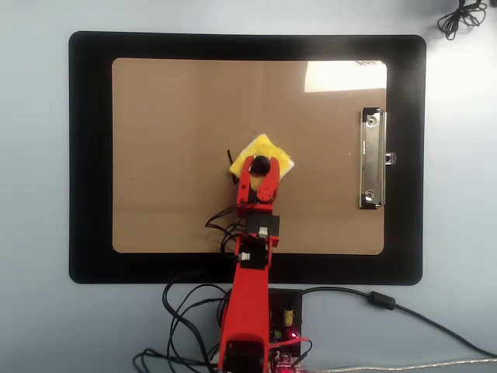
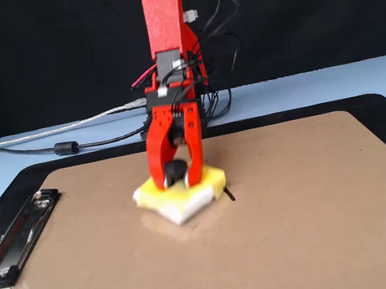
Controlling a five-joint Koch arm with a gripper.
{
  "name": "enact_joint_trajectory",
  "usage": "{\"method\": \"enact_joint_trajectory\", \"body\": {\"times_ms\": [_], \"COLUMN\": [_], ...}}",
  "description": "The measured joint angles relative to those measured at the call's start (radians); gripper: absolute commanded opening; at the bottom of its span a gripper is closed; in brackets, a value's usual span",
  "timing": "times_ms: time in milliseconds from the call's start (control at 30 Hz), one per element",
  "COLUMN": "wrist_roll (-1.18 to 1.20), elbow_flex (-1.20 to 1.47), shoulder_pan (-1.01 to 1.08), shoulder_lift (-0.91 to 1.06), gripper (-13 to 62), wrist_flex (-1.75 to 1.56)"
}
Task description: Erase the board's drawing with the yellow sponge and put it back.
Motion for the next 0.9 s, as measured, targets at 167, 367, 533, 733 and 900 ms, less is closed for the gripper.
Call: {"method": "enact_joint_trajectory", "body": {"times_ms": [167, 367, 533, 733, 900], "wrist_roll": [0.005, 0.003, -0.008, -0.012, -0.011], "elbow_flex": [0.193, -0.078, -0.275, 0.126, 0.314], "shoulder_pan": [-0.008, -0.029, -0.040, -0.051, -0.074], "shoulder_lift": [0.267, -0.002, -0.230, 0.086, 0.393], "gripper": [-8.2, -8.2, -8.2, -8.2, -8.2], "wrist_flex": [0.018, 0.018, -0.029, -0.028, 0.008]}}
